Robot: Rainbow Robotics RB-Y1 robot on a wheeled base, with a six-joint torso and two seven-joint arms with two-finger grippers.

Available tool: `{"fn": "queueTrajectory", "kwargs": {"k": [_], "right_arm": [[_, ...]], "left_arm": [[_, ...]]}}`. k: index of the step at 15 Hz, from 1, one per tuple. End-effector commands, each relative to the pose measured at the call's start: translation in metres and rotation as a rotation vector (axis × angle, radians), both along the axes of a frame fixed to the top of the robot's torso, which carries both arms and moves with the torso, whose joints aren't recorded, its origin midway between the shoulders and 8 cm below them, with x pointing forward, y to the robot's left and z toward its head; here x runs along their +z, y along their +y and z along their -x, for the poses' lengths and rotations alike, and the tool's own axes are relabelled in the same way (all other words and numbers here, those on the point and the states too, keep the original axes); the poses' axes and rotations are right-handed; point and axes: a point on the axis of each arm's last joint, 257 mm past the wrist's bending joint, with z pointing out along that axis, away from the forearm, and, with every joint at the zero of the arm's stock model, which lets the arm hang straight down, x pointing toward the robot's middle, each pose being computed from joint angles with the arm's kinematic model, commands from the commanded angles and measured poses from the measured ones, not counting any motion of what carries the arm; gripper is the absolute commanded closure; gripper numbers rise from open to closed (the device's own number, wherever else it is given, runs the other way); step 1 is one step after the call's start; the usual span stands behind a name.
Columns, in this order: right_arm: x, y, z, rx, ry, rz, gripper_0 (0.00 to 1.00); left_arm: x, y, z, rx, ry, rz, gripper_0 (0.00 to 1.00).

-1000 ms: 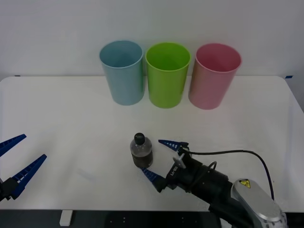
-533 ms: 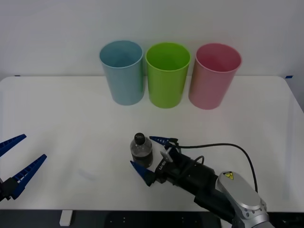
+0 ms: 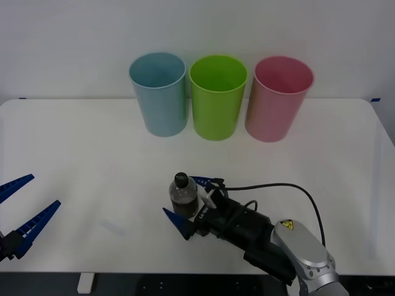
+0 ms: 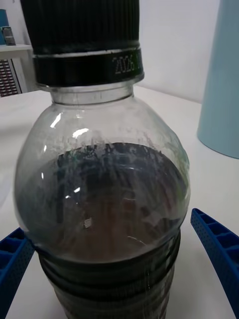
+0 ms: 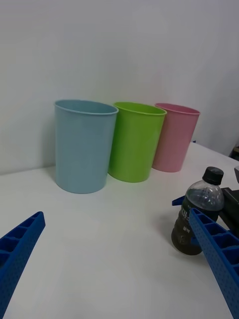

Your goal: Grasp the object on the table and drop it into the matching bin: aluminum can to the light blue bin, PET bottle to the pink bin.

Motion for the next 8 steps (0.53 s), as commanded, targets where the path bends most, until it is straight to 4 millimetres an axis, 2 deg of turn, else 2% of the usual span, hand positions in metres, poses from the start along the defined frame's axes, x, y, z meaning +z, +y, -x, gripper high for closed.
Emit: {"fn": "queueTrajectory", "kwargs": {"k": [1,2,3,4,8], "right_arm": [[-0.0003,0.0027,0.0012,0.001,0.001,0.0,0.0],[-0.0013,0.0029,0.0015,0.001,0.001,0.002,0.36],[-0.0014,0.0017,0.0001,-0.005,-0.001,0.005,0.94],[-0.0011,0.002,-0.0005,-0.006,-0.002,0.006,1.0],[-0.0006,0.0022,-0.003,-0.015,-0.001,0.007,1.0]], "left_arm": [[0.0,0.0,0.0,0.0,0.0,0.0,0.0],[0.0,0.0,0.0,0.0,0.0,0.0,0.0],[0.0,0.0,0.0,0.0,0.0,0.0,0.0],[0.0,0.0,0.0,0.0,0.0,0.0,0.0],[0.0,0.0,0.0,0.0,0.0,0.0,0.0]]}}
